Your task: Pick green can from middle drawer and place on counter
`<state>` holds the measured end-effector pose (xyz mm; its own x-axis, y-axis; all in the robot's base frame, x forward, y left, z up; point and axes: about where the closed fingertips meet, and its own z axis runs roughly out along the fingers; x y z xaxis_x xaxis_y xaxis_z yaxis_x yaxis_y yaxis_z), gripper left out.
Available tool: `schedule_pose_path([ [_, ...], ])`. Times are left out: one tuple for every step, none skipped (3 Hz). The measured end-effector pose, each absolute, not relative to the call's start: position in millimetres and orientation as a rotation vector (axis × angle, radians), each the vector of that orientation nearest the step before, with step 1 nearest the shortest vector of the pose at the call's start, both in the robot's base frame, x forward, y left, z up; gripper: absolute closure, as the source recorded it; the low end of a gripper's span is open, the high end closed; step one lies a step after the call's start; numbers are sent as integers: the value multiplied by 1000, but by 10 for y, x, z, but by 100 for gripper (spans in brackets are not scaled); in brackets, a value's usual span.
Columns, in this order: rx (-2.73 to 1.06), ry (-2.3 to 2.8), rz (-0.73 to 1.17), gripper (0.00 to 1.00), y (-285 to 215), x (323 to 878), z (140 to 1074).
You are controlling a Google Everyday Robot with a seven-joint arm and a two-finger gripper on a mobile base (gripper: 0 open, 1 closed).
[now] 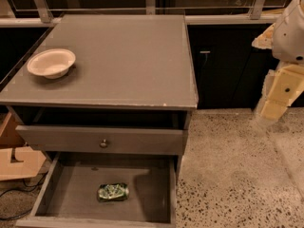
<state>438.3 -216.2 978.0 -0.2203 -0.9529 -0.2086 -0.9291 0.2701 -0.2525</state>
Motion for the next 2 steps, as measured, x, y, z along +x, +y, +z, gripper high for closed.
schedule_pose_path([
  [-1724, 2221, -106, 0, -2143, 4364, 9781],
  [-1745, 2184, -111, 0, -2004, 4226, 9785],
])
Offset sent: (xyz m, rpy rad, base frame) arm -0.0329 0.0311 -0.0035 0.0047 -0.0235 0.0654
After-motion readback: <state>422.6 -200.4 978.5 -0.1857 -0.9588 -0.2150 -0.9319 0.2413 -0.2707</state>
